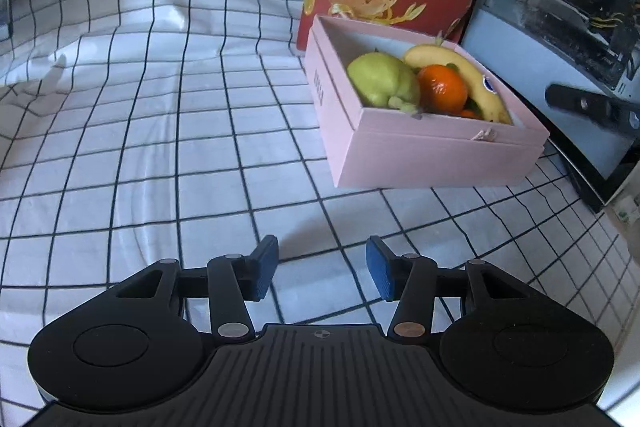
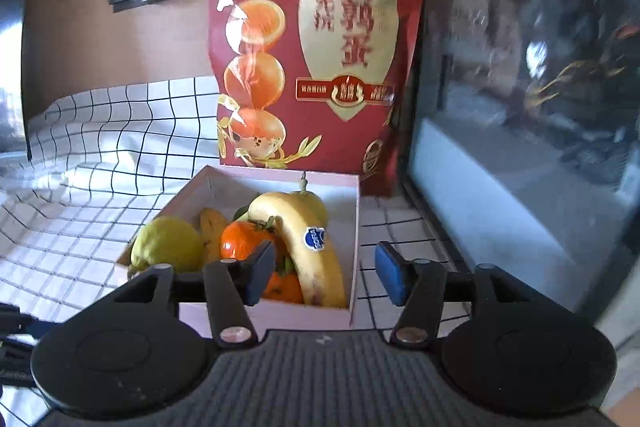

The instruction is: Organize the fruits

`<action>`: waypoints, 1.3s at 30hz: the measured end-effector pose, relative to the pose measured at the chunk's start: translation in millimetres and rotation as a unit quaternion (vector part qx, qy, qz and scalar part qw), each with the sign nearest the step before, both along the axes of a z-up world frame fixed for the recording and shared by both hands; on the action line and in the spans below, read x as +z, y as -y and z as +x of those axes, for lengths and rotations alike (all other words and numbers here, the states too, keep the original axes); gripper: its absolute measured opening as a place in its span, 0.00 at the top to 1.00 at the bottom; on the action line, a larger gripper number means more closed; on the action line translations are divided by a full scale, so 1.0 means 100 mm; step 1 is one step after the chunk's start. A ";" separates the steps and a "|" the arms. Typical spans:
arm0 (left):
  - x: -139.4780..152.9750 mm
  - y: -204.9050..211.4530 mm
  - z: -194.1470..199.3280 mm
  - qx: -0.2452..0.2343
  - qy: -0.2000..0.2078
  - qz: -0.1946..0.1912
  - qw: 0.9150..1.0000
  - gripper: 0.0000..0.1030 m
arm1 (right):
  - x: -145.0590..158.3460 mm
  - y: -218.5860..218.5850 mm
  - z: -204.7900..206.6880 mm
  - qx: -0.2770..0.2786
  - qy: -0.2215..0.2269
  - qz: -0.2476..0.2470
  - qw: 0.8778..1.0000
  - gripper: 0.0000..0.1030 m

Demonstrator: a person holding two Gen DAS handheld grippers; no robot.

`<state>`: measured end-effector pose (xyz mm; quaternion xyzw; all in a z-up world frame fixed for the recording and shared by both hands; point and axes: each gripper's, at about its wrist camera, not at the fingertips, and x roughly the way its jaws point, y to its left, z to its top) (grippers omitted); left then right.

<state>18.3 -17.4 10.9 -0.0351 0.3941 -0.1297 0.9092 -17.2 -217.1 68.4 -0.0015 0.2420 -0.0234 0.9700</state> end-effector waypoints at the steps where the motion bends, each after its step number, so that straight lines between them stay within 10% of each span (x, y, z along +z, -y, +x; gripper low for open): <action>1: -0.02 0.03 -0.02 0.000 0.011 0.006 1.000 0.48 | -0.02 -0.06 -0.08 0.001 0.002 -0.004 1.000 0.43; 12: -0.15 0.33 -0.08 0.014 0.071 0.059 0.996 0.41 | -0.65 -0.36 -0.05 0.039 -0.130 0.054 0.989 0.39; 23: -0.17 0.40 -0.06 0.032 0.079 0.066 0.994 0.40 | -0.77 -0.36 -0.06 -0.009 -0.121 0.011 0.993 0.08; 39: -0.17 0.40 -0.06 0.031 0.078 0.065 0.994 0.40 | -0.83 -0.30 0.03 -0.008 -0.105 0.025 0.994 0.04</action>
